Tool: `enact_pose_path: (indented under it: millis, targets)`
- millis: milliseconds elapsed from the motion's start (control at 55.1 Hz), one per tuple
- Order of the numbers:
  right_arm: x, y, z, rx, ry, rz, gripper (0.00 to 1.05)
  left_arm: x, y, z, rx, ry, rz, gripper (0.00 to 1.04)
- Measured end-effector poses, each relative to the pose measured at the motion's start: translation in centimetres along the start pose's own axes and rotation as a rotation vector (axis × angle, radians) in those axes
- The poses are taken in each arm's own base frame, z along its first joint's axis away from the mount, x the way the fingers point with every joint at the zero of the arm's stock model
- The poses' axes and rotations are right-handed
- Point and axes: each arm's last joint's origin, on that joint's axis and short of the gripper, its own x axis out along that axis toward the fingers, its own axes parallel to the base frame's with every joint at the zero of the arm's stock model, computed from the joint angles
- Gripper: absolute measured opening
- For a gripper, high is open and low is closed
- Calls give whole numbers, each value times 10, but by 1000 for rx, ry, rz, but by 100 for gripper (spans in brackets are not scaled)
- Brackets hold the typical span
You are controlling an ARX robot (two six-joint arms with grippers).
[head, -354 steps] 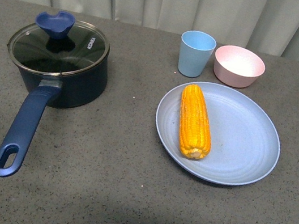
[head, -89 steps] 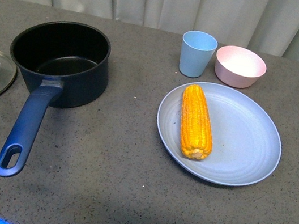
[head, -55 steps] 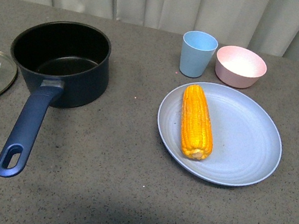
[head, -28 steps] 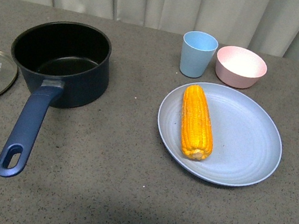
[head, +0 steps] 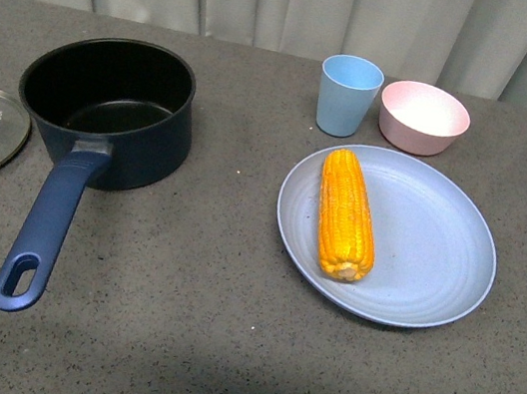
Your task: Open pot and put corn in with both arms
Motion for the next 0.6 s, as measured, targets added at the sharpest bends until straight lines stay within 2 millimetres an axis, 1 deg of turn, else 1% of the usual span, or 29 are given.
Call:
enact_pose_path:
  millis: [599]
  targets:
    - [0,0,0,0,0,0,96,-18,0,4,0,-11,0,4]
